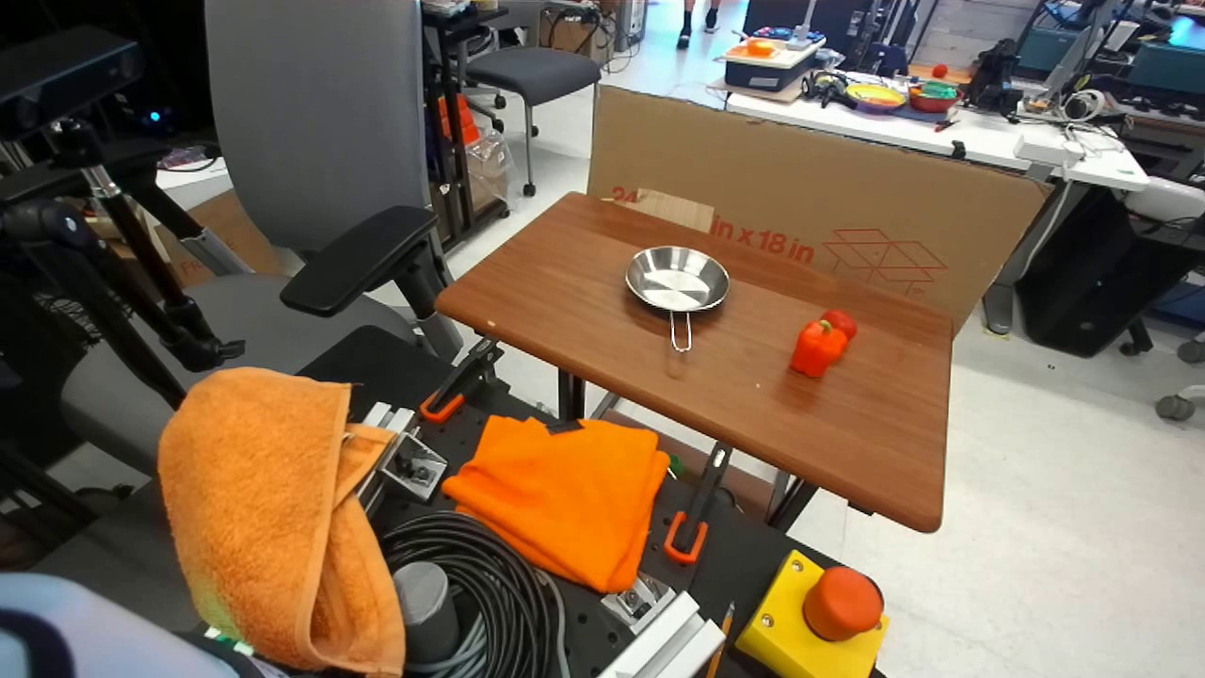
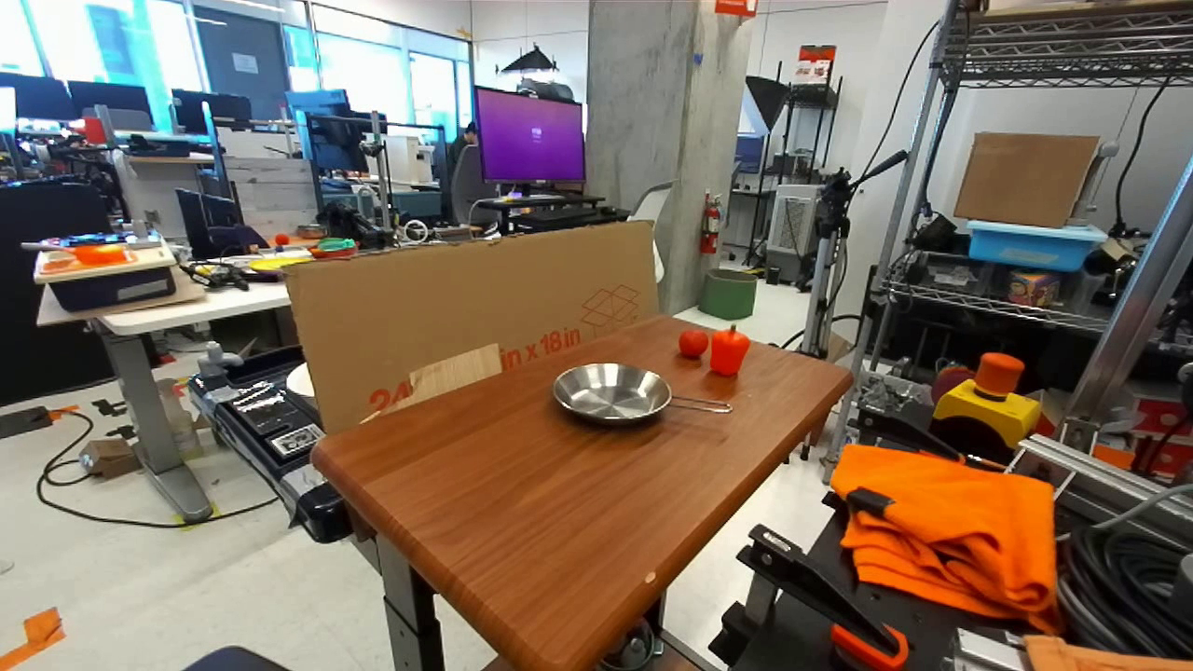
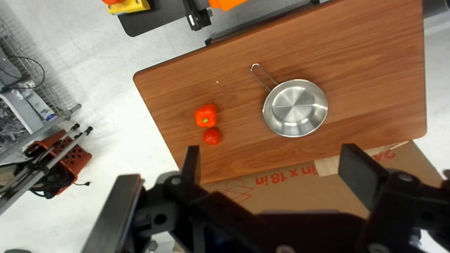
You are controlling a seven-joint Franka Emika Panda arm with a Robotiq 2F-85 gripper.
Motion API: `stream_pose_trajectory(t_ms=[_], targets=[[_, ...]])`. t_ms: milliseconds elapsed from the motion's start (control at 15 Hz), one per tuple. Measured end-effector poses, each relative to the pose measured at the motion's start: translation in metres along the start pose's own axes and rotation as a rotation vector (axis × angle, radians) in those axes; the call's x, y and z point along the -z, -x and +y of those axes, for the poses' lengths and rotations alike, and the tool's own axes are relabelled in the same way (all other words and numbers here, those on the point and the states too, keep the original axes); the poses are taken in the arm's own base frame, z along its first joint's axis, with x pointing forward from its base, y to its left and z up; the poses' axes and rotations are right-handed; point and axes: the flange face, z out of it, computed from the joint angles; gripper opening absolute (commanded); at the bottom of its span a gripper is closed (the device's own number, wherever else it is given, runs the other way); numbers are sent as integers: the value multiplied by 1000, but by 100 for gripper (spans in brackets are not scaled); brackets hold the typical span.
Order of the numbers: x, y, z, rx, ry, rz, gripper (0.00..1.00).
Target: Put the pepper on the pan
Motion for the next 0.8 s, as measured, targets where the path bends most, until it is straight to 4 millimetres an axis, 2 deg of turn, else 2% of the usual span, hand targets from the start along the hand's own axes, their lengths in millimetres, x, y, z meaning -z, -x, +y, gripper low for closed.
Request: stream_pose_trajectory(t_ms=[200,333,800], targets=[[-1,7,-22,91,2,-6,100],[-4,8,-28,140,2,-11,100],[-22,-6,-14,320,-16,-38,100]])
